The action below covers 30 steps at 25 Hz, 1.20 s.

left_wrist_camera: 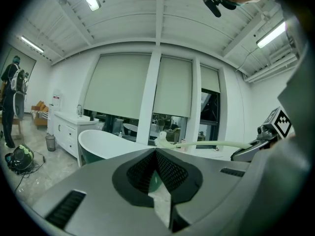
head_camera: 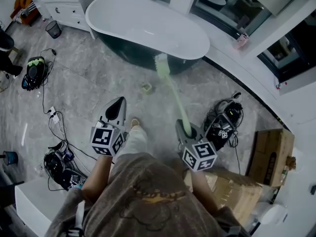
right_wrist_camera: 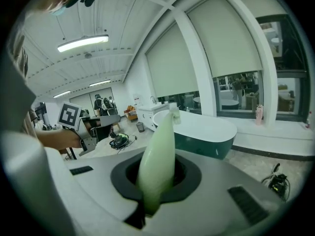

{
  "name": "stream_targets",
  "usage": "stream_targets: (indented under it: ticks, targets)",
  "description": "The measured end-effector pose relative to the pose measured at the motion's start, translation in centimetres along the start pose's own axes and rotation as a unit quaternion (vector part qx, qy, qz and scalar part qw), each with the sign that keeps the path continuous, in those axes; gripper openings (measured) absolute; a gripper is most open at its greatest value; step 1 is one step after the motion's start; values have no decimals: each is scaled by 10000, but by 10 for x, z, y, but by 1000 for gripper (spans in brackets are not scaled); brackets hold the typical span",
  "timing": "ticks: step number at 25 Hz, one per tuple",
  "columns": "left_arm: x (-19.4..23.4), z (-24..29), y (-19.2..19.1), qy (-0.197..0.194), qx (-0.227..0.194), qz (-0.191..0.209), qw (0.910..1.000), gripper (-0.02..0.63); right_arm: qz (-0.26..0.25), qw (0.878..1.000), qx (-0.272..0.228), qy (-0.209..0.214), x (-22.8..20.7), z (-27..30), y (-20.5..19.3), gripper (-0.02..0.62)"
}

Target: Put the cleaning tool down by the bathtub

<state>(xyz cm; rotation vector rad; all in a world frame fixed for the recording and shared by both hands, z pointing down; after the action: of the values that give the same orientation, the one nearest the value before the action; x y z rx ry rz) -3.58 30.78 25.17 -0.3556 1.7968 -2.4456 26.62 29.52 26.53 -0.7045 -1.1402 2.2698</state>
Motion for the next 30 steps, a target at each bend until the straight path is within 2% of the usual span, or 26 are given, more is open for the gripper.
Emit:
stream_targets:
  ticks: [14,21,24,30]
  targets:
    - [83,119,46,-126,169,-104,9997,-8,-32,10000,15,-21,-41,110,91,9]
    - [125,166,63,-126,231,-60,9996,-8,-39,10000,53,-2,-56,163,123,9]
    - [136,179,67,-119,319,-64,9994,-8,-86,9999,78,2,-62,177,132,9]
    - [141,203,80,-52,238,-144,9996,-8,-195,9997,144,34,-79,192,149,9]
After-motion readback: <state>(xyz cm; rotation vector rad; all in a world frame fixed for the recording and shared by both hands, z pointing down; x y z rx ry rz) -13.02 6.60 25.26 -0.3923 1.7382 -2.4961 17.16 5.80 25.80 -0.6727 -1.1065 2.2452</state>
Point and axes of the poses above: the fingertips, and each gripper's own axes: z forward along the fingers, x to its left, y out of its top, the point moved 10 cm from there along -z, backward along the fingers, and after that the axes turned 5 degrees about x, right-handed, at the moved point
